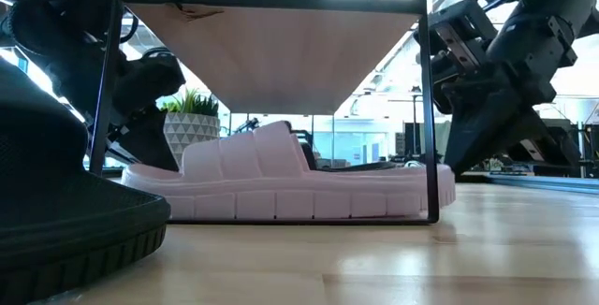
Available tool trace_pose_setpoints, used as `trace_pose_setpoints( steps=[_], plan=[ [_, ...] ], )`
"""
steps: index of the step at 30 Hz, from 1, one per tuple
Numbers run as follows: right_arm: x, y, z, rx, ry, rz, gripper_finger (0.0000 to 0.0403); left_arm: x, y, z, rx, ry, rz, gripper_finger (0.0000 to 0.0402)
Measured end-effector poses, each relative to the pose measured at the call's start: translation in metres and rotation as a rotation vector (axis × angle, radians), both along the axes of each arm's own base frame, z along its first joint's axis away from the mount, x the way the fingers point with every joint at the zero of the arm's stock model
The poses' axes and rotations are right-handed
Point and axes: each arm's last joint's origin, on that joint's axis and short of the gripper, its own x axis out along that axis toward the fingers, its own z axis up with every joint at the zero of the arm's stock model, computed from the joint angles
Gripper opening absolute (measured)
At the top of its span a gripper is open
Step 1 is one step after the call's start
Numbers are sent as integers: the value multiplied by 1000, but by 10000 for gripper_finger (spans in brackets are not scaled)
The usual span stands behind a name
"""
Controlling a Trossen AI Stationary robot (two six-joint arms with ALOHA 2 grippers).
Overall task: Pick and place slides into the shelf
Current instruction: Move the pink slide under the shelf
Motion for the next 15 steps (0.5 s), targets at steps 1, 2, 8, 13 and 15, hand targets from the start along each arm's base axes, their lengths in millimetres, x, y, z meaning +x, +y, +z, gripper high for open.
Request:
trace_pose_setpoints(
  steps=[1, 2, 8, 13, 15],
  plan=[
    [0, 0, -1, 0, 5, 1, 0, 0, 0, 0, 0, 0, 0, 0],
    [0, 0, -2, 0, 12, 4, 0, 0, 0, 0, 1, 0, 1, 0],
    [-1, 0, -3, -16, 27, 15, 0, 0, 0, 0, 10, 3, 5, 0],
    [-17, -12, 10, -125, 92, -41, 0, -1, 0, 0, 10, 4, 5, 0],
    [-22, -21, 15, -186, 105, -97, 0, -1, 0, 0, 10, 6, 5, 0]
  ],
)
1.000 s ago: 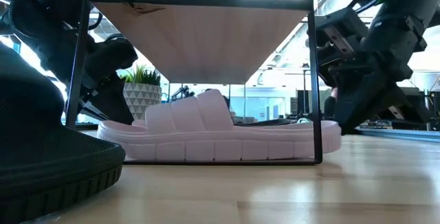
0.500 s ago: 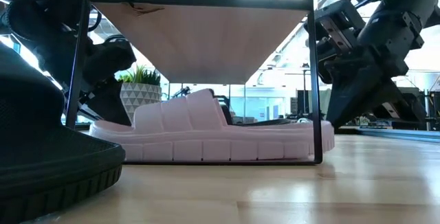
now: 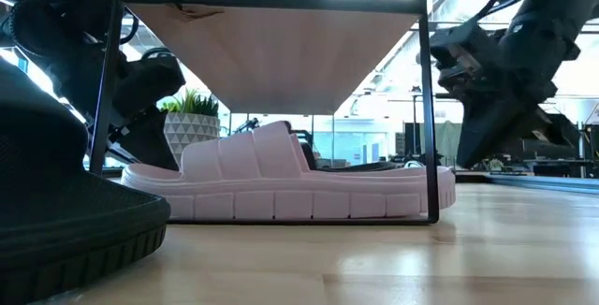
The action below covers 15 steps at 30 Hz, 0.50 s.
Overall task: Pick and place slides into the shelf
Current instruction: Move the pink slide under the shelf
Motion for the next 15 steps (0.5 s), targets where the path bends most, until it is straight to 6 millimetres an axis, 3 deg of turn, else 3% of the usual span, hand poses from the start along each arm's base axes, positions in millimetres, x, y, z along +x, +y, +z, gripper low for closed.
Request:
trace_pose_setpoints(
  steps=[3, 7, 15],
  plan=[
    [-5, -15, 3, -73, 36, -76, 0, 0, 0, 0, -2, 0, -1, 0],
    [2, -31, -1, -74, 43, -95, 0, 0, 0, 0, -4, -3, -2, 0],
    [17, -43, -13, -37, 24, -70, 0, 0, 0, 0, -6, -7, 1, 0]
  ],
)
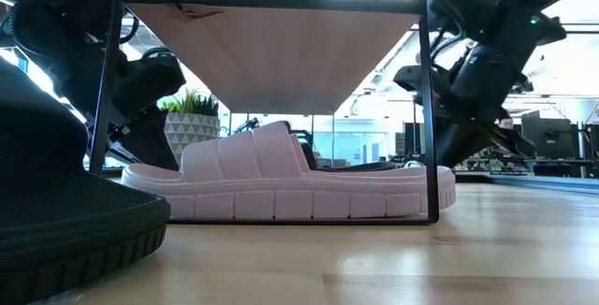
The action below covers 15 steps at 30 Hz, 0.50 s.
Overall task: Pick and place slides into the shelf
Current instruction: Move the pink slide under the shelf
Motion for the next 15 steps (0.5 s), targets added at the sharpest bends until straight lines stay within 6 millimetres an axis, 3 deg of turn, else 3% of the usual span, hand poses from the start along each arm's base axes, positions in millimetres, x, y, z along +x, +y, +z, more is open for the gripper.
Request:
trace_pose_setpoints(
  steps=[15],
  plan=[
    [14, -1, -7, 56, -76, 28, 0, -1, 0, 0, -1, 8, -1, 0]
  ],
)
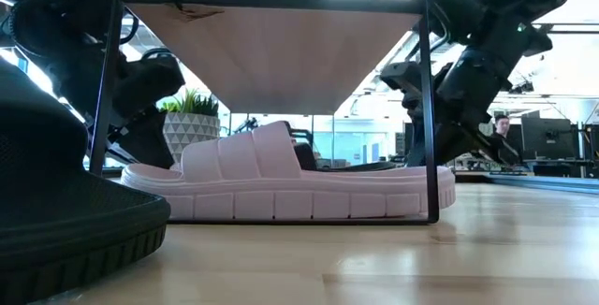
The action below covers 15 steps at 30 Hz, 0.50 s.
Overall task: Pick and place slides into the shelf
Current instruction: Move the pink slide under the shelf
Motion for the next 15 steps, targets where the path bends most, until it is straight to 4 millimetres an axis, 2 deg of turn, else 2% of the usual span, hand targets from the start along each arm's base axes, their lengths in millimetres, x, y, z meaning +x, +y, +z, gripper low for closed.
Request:
trace_pose_setpoints(
  steps=[10, 15],
  plan=[
    [0, 0, -2, 6, 12, 5, 0, -6, 1, 3, -9, 27, 40, 0],
    [-2, -2, 1, -12, 16, -7, 0, -18, -1, 11, 25, 43, 73, 0]
  ],
)
